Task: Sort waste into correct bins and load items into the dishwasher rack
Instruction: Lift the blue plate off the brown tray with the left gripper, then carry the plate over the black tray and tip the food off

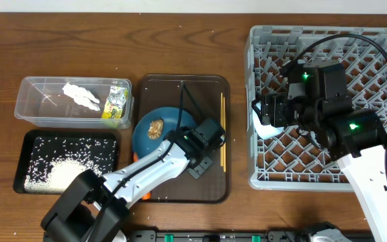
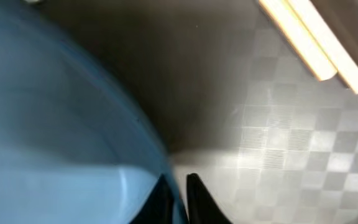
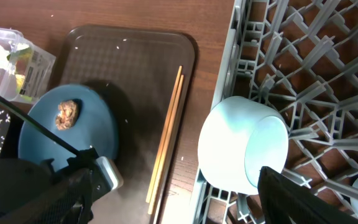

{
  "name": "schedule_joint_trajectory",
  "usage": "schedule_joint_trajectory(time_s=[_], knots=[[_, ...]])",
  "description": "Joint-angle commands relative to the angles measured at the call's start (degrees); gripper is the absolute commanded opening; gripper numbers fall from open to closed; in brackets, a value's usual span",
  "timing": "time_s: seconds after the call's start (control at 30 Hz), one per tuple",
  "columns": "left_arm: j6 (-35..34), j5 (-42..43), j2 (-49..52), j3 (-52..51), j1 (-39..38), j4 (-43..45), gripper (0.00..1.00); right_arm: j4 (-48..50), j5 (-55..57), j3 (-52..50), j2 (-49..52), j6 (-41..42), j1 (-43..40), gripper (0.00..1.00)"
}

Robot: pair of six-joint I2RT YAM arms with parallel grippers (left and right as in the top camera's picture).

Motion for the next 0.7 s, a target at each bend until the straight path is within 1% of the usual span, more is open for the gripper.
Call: schedule_joint_trajectory(time_s=[0.0, 0.2, 0.37, 0.53, 0.63, 0.67], knots=[[-0.1, 0.1, -0.2, 2.1, 0.3, -1.4, 0.06, 0.2, 0.3, 0.7, 0.3, 0.2, 1.3, 0.78], [-2.5, 0.1, -6.2, 13.8, 0.3, -11.1, 0.06, 0.3, 0.3, 0.7, 0.3, 0.2, 1.2, 0.78], [-6.8, 0.1, -11.0, 23.1, 0.4, -15.4, 0.06, 0.2, 0.3, 0.7, 0.3, 0.2, 1.2, 0.78], [-13.5, 0.1, -14.7, 27.8, 3.7, -16.7, 0.06, 0.2, 0.3, 0.7, 0.3, 0.2, 1.2, 0.78], [-20.4, 0.5, -18.0, 27.9, 8.8, -17.0, 0.06, 0.2, 0.3, 0.7, 0.3, 0.2, 1.2, 0.78], [-21.6, 1.3, -18.8, 27.9, 10.5, -17.2, 0.06, 0.1, 0.3, 0.7, 0.3, 0.2, 1.2, 0.78]])
